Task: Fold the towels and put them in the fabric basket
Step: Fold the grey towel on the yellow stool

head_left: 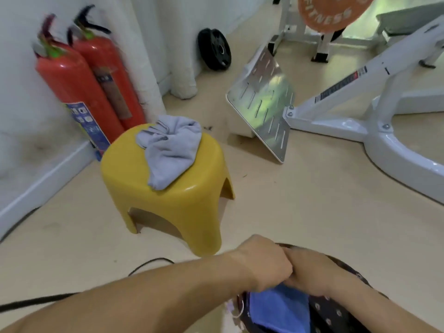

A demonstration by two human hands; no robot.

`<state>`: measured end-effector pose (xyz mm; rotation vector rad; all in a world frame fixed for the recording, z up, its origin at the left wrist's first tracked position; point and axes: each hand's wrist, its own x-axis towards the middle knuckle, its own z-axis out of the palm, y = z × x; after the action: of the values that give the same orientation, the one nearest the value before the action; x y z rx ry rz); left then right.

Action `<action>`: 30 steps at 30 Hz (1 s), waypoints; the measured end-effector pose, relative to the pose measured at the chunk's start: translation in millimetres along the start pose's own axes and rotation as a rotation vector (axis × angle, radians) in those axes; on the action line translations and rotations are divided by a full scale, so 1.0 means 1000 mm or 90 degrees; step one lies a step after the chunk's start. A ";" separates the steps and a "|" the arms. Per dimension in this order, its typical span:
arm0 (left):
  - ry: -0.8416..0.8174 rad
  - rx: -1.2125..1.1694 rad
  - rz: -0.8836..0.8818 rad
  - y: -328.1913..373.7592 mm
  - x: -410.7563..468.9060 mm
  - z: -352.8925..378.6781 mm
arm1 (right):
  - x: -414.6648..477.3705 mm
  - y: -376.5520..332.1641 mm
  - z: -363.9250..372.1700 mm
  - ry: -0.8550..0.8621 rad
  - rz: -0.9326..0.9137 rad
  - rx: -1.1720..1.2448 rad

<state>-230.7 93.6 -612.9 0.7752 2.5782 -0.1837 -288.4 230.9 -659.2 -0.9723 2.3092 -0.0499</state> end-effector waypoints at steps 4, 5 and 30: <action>0.126 0.006 -0.077 -0.050 -0.062 -0.060 | 0.001 -0.029 -0.086 0.002 -0.055 -0.012; 0.153 -0.026 -0.127 -0.064 -0.077 -0.069 | 0.001 -0.041 -0.109 0.011 -0.072 -0.016; 0.614 -0.973 -0.601 -0.179 -0.173 -0.019 | 0.113 -0.213 -0.177 0.222 -0.127 0.442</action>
<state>-207.5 -136.8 -518.2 -1.1285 2.4646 1.9809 -313.4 -33.1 -521.3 -0.8541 2.2099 -1.0991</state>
